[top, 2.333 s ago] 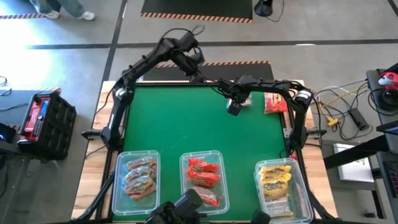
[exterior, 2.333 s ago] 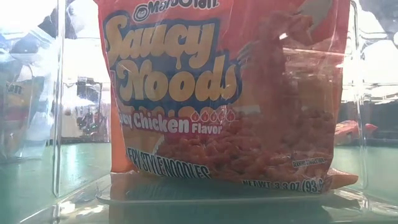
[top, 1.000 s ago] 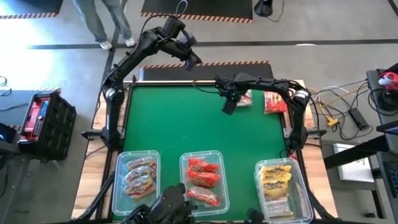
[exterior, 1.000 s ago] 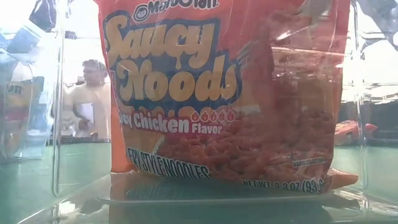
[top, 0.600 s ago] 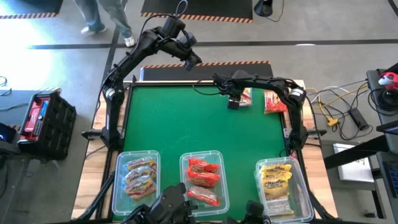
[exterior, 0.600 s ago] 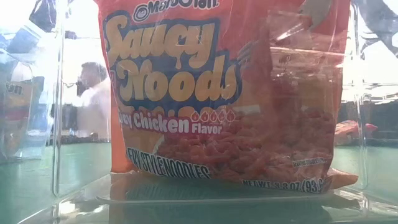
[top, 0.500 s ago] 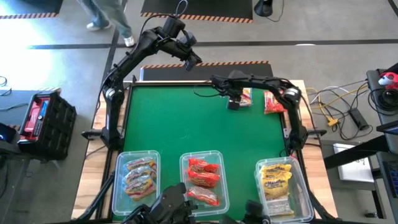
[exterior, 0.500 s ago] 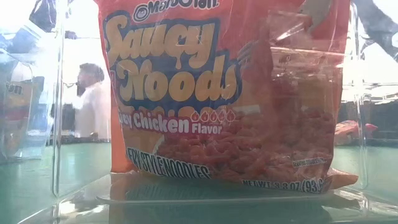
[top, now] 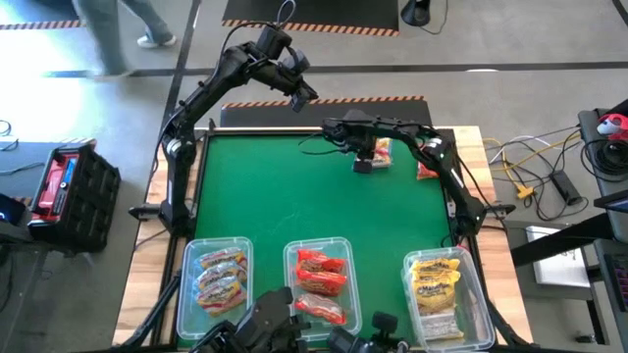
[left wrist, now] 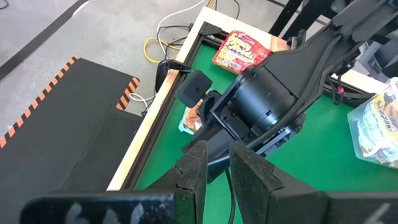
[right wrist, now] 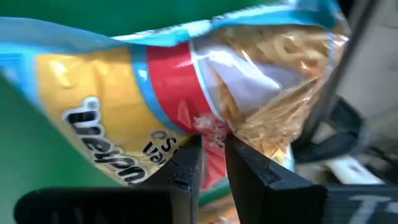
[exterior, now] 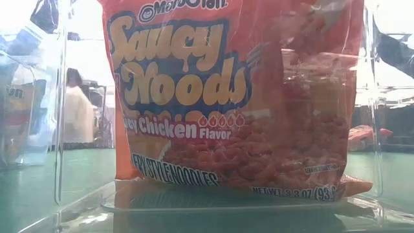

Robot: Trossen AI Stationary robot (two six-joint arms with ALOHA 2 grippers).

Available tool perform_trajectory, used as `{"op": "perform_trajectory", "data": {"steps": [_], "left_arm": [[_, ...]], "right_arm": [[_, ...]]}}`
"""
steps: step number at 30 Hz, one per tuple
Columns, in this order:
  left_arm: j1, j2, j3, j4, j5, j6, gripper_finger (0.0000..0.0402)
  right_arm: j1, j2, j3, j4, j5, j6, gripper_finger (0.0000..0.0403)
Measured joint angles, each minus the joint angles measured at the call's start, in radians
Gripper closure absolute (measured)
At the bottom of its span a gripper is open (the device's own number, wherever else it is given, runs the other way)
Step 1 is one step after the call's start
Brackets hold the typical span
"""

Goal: Sort Maruchan noodles
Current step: Put the blue noodle pack into the left transparent bin

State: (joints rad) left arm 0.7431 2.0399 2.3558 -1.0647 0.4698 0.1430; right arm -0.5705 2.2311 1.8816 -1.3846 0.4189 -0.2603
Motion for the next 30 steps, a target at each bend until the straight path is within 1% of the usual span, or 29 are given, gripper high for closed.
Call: {"op": "perform_trajectory", "data": {"steps": [5, 7, 9, 11, 13, 14, 17, 18, 20, 22, 24, 26, 27, 30], "left_arm": [[0.003, 0.0, 0.0, -0.008, 0.0, 0.013, 0.035], [0.004, 0.0, 0.0, -0.007, 0.0, 0.014, 0.035], [0.007, 0.0, 0.0, -0.007, 0.0, 0.013, 0.035], [0.009, 0.0, 0.0, -0.007, 0.0, 0.014, 0.035], [0.01, 0.0, 0.0, -0.007, 0.0, 0.013, 0.035], [0.011, 0.0, 0.0, -0.008, 0.0, 0.014, 0.035], [0.012, 0.001, 0.0, -0.015, 0.0, 0.014, 0.035], [0.013, 0.0, 0.0, -0.023, 0.0, 0.016, 0.035], [0.013, 0.001, 0.0, -0.043, 0.0, 0.028, 0.035], [0.013, 0.001, 0.0, -0.066, 0.0, 0.032, 0.035], [0.012, 0.001, -0.002, -0.08, 0.001, 0.032, 0.035], [0.012, 0.001, -0.003, -0.097, 0.001, 0.032, 0.035], [0.012, 0.001, -0.003, -0.102, 0.001, 0.032, 0.035], [0.013, 0.001, -0.003, -0.115, 0.001, 0.032, 0.035]], "right_arm": [[0.001, 0.0, 0.031, -0.001, -0.198, 0.061, 0.035], [0.001, -0.002, 0.042, -0.003, -0.321, 0.141, 0.0351], [0.001, -0.002, 0.055, 0.005, -0.491, 0.236, 0.035], [0.0, 0.001, 0.072, 0.025, -0.647, 0.282, 0.0348], [0.002, 0.002, 0.087, 0.066, -0.746, 0.302, 0.0345], [0.002, 0.002, 0.097, 0.092, -0.775, 0.31, 0.0344], [0.002, -0.011, 0.131, 0.141, -0.79, 0.291, 0.0342], [0.001, -0.021, 0.142, 0.144, -0.787, 0.253, 0.0342], [0.001, -0.04, 0.154, 0.139, -0.774, 0.11, 0.0343], [0.003, -0.05, 0.154, 0.116, -0.73, -0.038, 0.0344], [0.009, -0.049, 0.145, 0.113, -0.659, -0.135, 0.0344], [0.015, -0.048, 0.127, 0.113, -0.591, -0.172, 0.0344], [0.02, -0.047, 0.118, 0.111, -0.576, -0.185, 0.0344], [0.033, -0.047, 0.093, 0.1, -0.572, -0.262, 0.0344]]}}
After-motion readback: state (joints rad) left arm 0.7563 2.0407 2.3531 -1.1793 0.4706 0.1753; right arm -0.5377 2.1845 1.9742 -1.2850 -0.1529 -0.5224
